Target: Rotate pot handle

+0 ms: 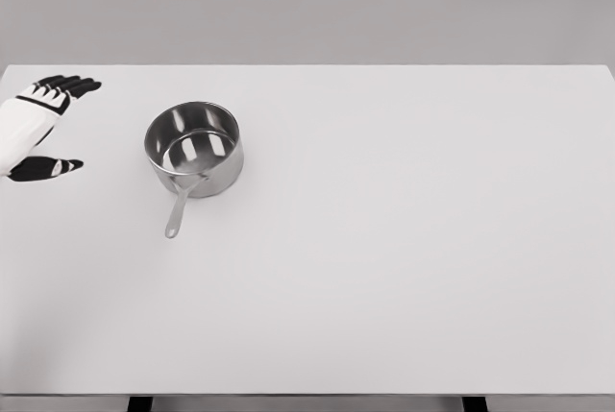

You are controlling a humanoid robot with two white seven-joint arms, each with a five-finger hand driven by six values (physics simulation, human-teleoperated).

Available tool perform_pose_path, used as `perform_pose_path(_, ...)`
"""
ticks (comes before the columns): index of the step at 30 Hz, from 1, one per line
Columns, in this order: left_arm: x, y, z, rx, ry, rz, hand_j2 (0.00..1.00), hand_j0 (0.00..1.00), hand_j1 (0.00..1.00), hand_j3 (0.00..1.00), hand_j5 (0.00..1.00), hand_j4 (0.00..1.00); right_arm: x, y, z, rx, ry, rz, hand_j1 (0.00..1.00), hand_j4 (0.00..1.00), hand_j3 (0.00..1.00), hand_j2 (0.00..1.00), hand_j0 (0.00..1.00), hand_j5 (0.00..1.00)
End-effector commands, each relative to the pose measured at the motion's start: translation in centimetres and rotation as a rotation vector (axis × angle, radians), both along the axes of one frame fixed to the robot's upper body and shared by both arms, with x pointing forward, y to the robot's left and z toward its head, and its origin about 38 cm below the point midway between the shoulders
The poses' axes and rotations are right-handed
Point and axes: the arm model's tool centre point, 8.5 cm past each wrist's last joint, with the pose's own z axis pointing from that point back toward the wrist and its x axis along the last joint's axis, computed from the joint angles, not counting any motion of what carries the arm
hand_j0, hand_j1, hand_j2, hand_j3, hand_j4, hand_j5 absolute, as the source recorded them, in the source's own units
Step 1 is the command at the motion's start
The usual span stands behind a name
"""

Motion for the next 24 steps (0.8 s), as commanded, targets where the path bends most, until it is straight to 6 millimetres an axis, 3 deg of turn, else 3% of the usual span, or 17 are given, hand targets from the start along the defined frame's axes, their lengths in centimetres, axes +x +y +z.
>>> perform_pose_path(1,0.0,0.2,0.2,-0.005,-0.005,0.004,1.00,1.00,1.00,1.00,1.00,1.00,0.1,0.0,0.0,0.001,0.002,-0.008,1.00,1.00,1.00,1.00,1.00,1.00)
perform_pose_path(5,0.0,0.0,0.4,-0.004,-0.009,-0.001,1.00,1.00,1.00,1.00,1.00,1.00,0.0,0.0,0.0,0.001,0.002,-0.005,1.00,1.00,1.00,1.00,1.00,1.00)
perform_pose_path(10,-1.1,-3.6,1.2,0.029,-0.044,-0.104,1.00,1.00,1.00,1.00,1.00,1.00,-0.1,0.0,0.0,0.002,0.005,-0.003,1.00,1.00,1.00,1.00,1.00,1.00)
perform_pose_path(15,-1.3,-6.8,0.0,0.109,-0.019,-0.190,1.00,1.00,1.00,1.00,1.00,1.00,-0.1,0.0,0.0,0.002,0.005,-0.003,1.00,1.00,1.00,1.00,1.00,1.00)
perform_pose_path(16,-1.0,-7.7,0.5,0.130,-0.032,-0.214,1.00,1.00,1.00,1.00,1.00,1.00,-0.1,0.0,0.0,0.002,0.005,-0.003,1.00,1.00,1.00,1.00,1.00,1.00)
perform_pose_path(18,-0.2,-8.7,3.9,0.166,-0.127,-0.238,1.00,1.00,1.00,1.00,1.00,1.00,-0.1,0.0,0.0,0.002,0.005,-0.003,1.00,1.00,1.00,1.00,1.00,1.00)
perform_pose_path(20,-0.4,-7.7,4.1,0.197,-0.116,-0.235,1.00,1.00,1.00,1.00,1.00,1.00,-0.1,0.0,0.0,0.002,0.005,-0.003,1.00,1.00,1.00,1.00,1.00,1.00)
perform_pose_path(22,-0.5,-8.0,4.1,0.188,-0.121,-0.245,1.00,1.00,1.00,1.00,1.00,1.00,-0.1,0.0,0.0,0.002,0.005,-0.003,1.00,1.00,1.00,1.00,1.00,1.00)
perform_pose_path(24,-0.8,-11.6,3.6,0.172,-0.138,-0.357,1.00,1.00,1.00,1.00,1.00,1.00,-0.1,0.0,0.0,0.002,0.005,-0.003,1.00,1.00,1.00,1.00,1.00,1.00)
